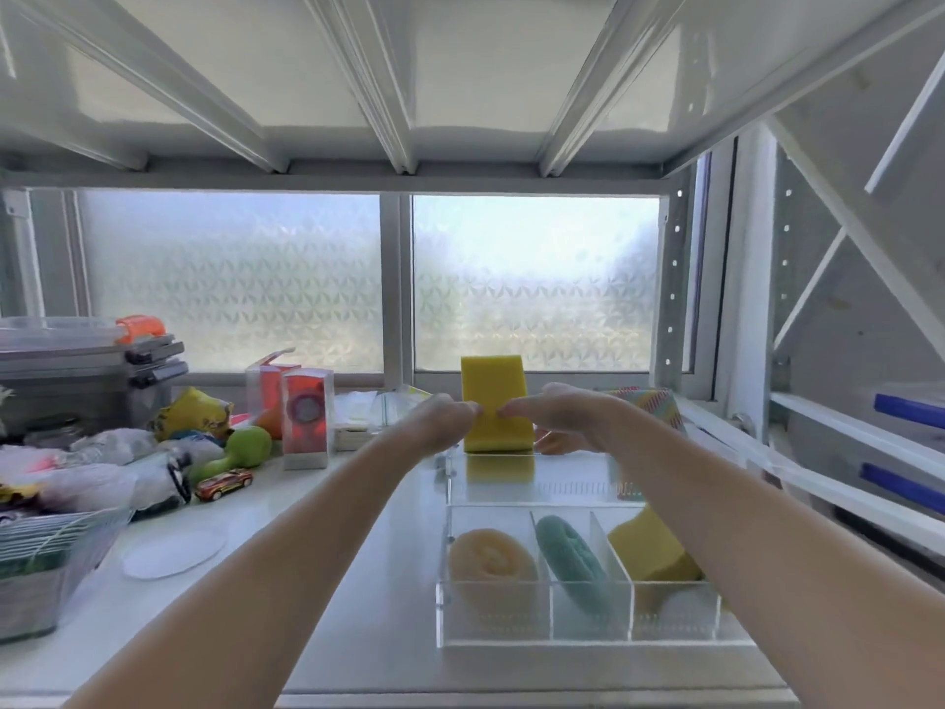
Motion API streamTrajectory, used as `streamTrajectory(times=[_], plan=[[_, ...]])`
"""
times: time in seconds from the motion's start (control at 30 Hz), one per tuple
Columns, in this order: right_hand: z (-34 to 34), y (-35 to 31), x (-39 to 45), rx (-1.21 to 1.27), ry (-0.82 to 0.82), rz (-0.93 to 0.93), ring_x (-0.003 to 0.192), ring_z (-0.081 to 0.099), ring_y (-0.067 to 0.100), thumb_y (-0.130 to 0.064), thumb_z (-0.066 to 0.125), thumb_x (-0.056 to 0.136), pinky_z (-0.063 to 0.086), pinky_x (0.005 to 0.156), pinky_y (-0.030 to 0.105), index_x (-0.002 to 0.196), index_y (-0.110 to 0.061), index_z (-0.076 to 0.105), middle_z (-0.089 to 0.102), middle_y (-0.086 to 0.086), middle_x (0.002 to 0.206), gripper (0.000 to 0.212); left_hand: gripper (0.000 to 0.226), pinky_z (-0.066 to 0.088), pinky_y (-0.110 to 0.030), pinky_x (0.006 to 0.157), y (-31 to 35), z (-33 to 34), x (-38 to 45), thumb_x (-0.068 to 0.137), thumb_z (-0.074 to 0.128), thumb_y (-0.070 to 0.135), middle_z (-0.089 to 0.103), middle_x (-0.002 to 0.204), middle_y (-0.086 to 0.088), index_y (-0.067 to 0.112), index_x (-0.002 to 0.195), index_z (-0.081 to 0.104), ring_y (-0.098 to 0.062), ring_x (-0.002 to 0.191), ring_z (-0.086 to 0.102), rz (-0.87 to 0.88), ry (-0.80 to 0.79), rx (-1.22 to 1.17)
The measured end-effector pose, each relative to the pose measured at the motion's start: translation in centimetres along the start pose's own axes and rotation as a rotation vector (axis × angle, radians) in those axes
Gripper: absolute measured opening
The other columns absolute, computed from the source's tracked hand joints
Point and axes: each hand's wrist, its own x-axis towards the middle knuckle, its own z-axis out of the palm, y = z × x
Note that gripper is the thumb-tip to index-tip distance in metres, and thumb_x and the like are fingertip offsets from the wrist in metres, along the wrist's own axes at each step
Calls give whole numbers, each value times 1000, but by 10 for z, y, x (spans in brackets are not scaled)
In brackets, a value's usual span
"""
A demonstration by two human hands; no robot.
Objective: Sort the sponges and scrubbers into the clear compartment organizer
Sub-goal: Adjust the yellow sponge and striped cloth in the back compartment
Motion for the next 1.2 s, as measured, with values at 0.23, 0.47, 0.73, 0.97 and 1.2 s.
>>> streamTrajectory(times=[0.23,0.47,0.73,0.97,1.2], plan=[[5,4,1,65,-97,-37,80,61,20,-36,56,90,46,74,25,107,-7,66,68,8,96,35,69,30,-37,111,-2,10,-5,87,40,50,44,144,-13,5,140,41,-26,131,41,7,-88,-55],[6,4,-2,50,-97,-23,77,56,19,-35,41,95,47,87,39,107,-15,56,60,3,86,27,44,31,-37,112,-3,8,-9,99,33,28,47,140,-16,6,134,48,-30,129,43,32,-111,-46],[-17,-2,-1,-284,198,-203,103,58,25,-33,62,84,51,89,36,131,-13,48,58,10,121,54,53,37,-30,81,-2,-6,-8,84,54,24,51,124,-9,8,133,41,-19,103,45,91,-9,-107],[-16,-10,-7,-551,93,-215,102,52,19,-23,68,77,49,89,31,134,-26,50,51,3,128,60,88,44,-15,80,-6,-1,-10,78,50,0,37,146,-7,15,153,5,-12,109,50,204,-3,-97],[-4,-3,-3,-471,-11,-213,107,48,17,-21,66,79,45,94,29,140,-25,45,45,3,139,65,86,41,-33,103,-2,12,-7,79,44,-1,19,158,-12,21,153,6,-27,133,40,233,-66,-42]])
